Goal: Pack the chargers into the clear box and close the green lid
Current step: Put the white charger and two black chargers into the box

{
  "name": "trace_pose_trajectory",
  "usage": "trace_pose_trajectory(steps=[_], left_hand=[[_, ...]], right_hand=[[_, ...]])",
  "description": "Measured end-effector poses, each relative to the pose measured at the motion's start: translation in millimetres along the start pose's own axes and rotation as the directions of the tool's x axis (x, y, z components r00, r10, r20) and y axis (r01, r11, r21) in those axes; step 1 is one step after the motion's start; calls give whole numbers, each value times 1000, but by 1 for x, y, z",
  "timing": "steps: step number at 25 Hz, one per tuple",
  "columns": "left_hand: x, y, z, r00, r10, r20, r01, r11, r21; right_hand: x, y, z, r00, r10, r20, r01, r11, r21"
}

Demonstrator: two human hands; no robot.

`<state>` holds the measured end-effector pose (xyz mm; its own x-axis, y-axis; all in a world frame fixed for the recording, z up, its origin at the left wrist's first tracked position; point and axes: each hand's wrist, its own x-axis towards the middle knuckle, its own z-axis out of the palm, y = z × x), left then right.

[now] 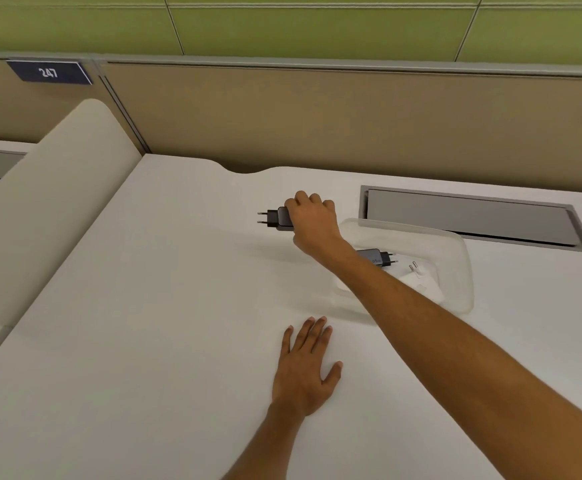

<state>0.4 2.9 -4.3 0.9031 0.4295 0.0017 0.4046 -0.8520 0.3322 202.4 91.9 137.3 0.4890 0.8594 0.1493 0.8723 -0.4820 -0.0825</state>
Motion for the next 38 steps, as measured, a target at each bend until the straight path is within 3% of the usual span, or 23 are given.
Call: trace_pose_trajectory(steps=[6,11,21,26,29,33,36,38], left_hand=[[-1,0,0,1000,10,3,-10,1000,14],[-2,1,-2,1000,18,-9,-18,1000,22],[-2,1,-3,1000,23,-7,-23,1000,12],[-2,1,-3,1000,17,5,-17,1000,11],[-3,1,-4,1000,17,14,-17,1000,15],[-2,1,-5,1000,25,0,-25,1000,-6],[-3,1,-6,999,34,-6,-34,999,-13],[-4,1,-6,999,33,-13,-34,999,-20]], right_hand=[[-55,50,-31,989,148,-8,-148,989,-10],[-95,79,-37,963,214,163,-214,977,-20],[-110,95,-8,891,121,438,-103,993,-65],[-107,103,3,862,90,498,-101,995,-5],[-109,111,-4,902,119,415,-168,982,82],[-130,140,-24,953,281,109,-301,916,264],[-162,179,-40,892,449,-60,-404,849,340],[-188,209,-45,823,559,-97,-493,790,365]])
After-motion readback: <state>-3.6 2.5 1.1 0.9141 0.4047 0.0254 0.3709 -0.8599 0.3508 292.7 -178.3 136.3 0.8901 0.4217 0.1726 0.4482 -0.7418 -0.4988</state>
